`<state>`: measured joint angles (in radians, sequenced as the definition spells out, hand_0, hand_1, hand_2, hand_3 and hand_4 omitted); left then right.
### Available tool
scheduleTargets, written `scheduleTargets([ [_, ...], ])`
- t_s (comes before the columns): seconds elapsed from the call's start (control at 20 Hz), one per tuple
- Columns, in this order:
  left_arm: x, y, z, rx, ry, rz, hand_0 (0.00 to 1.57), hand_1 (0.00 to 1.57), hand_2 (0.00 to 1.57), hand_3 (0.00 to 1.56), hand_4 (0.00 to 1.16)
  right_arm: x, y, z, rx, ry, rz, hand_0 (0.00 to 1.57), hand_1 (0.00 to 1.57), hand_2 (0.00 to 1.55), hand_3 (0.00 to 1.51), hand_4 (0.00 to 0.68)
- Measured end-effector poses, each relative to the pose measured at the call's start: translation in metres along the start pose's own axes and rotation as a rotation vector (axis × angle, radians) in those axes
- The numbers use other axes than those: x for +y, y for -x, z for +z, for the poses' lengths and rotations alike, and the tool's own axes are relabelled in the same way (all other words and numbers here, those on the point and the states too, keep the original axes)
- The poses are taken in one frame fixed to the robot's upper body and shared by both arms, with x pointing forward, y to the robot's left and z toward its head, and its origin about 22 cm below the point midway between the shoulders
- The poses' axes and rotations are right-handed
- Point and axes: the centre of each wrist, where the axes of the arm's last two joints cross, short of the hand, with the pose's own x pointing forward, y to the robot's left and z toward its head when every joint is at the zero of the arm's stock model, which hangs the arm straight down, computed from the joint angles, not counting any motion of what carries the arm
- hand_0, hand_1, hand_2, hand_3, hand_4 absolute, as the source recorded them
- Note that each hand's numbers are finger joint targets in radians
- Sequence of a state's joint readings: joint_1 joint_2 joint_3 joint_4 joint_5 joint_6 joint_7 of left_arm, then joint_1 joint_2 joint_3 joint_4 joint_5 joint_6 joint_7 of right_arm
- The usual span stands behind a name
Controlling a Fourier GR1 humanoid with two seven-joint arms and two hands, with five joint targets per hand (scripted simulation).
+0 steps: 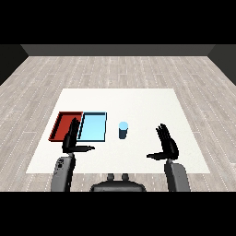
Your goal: Pick the blue can and put it in the blue box
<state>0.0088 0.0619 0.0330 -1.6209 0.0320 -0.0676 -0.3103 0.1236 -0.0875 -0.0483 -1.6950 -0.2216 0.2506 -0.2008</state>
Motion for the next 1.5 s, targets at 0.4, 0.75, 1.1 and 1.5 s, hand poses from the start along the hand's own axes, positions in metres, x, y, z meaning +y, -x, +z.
scheduleTargets([
  [0.4,-0.004,-0.003,0.004,-0.022,-0.02,0.026,0.0,0.0,0.0,0.0,0.0,0.011,0.016,-0.019,0.045,0.021,-0.051,0.0,0.0,0.0,0.0,0.0],
  [0.75,-0.004,-0.005,0.003,-0.029,-0.026,0.029,0.0,0.0,0.0,0.0,0.0,0.024,0.03,-0.045,0.085,0.038,-0.099,0.0,0.0,0.0,0.0,0.0],
  [1.1,0.007,-0.007,0.006,-0.029,-0.028,0.036,0.0,0.0,0.0,0.0,0.0,0.037,0.054,-0.064,0.112,0.051,-0.135,0.0,0.0,0.0,0.0,0.0],
  [1.5,0.004,-0.002,0.008,-0.02,-0.026,0.028,0.0,0.0,0.0,0.0,0.0,0.053,0.074,-0.083,0.155,0.061,-0.152,0.0,0.0,0.0,0.0,0.0],
])
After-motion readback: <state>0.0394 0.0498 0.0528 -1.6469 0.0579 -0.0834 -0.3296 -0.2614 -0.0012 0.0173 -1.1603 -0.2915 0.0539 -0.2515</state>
